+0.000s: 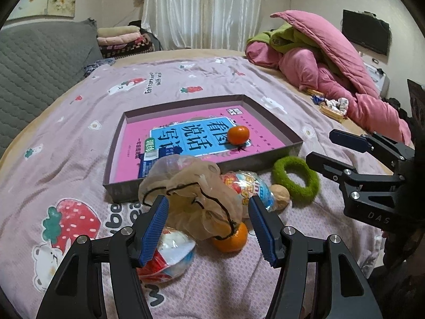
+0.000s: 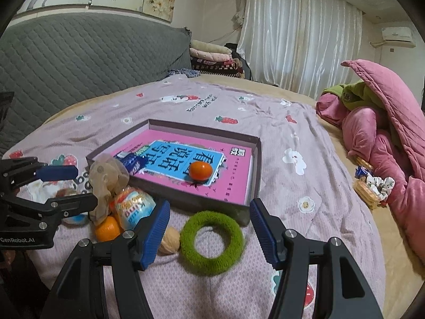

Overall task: Organize objects
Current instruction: 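Withdraw both tools from the tray back toward the remaining items, then move the right tool to the green fuzzy ring and close on it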

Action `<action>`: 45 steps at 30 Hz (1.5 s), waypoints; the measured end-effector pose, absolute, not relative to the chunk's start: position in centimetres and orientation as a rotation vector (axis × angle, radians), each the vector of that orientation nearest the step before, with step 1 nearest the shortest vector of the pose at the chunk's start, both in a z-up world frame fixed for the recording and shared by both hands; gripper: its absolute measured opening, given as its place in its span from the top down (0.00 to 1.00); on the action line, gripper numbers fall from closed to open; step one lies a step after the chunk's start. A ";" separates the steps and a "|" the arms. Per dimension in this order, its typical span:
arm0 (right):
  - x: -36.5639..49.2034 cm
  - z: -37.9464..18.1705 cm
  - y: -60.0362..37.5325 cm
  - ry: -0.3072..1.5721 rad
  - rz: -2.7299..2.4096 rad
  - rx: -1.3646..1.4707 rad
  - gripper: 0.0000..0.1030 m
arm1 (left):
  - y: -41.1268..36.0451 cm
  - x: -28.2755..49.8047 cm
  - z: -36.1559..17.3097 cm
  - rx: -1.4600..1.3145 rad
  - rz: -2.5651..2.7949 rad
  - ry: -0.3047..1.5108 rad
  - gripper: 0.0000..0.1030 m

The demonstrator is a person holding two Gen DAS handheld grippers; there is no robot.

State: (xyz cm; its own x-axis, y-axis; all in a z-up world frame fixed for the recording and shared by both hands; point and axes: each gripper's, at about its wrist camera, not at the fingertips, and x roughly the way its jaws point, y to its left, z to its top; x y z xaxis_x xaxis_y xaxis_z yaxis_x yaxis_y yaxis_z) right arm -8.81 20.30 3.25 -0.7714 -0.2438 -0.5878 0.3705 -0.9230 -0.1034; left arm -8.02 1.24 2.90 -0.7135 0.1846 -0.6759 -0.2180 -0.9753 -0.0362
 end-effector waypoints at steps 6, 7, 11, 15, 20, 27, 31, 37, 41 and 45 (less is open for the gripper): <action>-8.3 2.2 20.4 0.359 -2.646 0.875 0.40 | 1.5 -7.9 2.7 -1.073 2.710 0.071 0.38; -8.2 2.1 20.4 0.366 -2.642 0.879 0.40 | 1.5 -7.8 2.7 -1.074 2.710 0.070 0.38; -7.9 1.5 20.5 0.398 -2.629 0.896 0.40 | 1.6 -7.8 2.5 -1.085 2.707 0.062 0.38; -7.6 1.1 20.6 0.423 -2.621 0.905 0.40 | 1.8 -7.9 2.3 -1.098 2.704 0.057 0.38; -7.4 0.7 20.6 0.454 -2.608 0.921 0.40 | 2.0 -7.9 2.0 -1.116 2.703 0.062 0.38; -7.4 0.0 20.1 0.503 -2.580 0.941 0.40 | 2.0 -8.3 1.6 -1.149 2.705 0.042 0.38; -7.4 -0.6 19.5 0.560 -2.570 0.956 0.40 | 1.9 -8.4 1.5 -1.161 2.711 0.040 0.38; -7.9 -1.6 18.8 0.648 -2.569 0.986 0.40 | 1.9 -9.0 1.4 -1.179 2.713 0.008 0.38; -8.3 -2.4 18.5 0.715 -2.572 1.015 0.40 | 1.8 -9.3 1.3 -1.190 2.724 -0.002 0.38; -8.5 -2.7 18.2 0.749 -2.574 1.022 0.40 | 1.6 -9.7 1.1 -1.215 2.731 -0.016 0.38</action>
